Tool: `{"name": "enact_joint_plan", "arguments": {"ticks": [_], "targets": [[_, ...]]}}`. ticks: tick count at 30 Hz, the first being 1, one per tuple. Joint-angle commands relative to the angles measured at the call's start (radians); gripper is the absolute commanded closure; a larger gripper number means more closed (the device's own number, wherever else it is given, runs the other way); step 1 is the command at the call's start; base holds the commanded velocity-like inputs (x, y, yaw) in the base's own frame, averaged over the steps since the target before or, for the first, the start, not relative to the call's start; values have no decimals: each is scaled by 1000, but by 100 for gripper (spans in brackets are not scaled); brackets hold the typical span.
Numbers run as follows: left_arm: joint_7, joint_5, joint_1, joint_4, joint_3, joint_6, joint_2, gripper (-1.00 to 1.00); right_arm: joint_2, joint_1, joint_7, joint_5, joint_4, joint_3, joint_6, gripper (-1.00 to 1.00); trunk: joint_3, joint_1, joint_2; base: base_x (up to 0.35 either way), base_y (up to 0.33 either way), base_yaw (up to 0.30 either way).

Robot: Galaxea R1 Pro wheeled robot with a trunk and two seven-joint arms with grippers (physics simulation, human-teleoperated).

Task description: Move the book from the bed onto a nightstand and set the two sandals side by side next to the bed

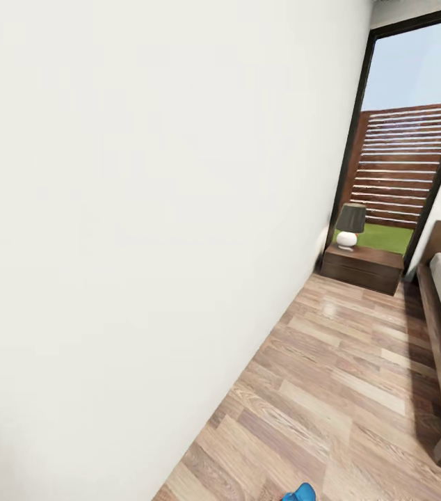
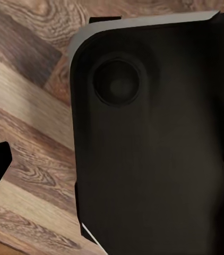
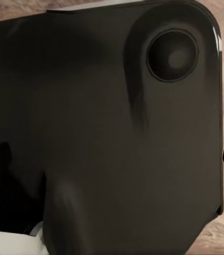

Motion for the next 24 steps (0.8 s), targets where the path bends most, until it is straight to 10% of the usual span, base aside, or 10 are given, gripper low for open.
{"name": "enact_joint_plan", "arguments": {"ticks": [1,24], "targets": [[0,-1,0,-1,-1,-4,0,-100,0,-1,1,-1,1,-10,-4,-100,-1,0,-1,0,0,-286],[0,-1,1,-4,3,-5,-1,-100,10,-1,0,-2,-12,-23,-4,-100,-1,0,-1,0,0,-294]]}}
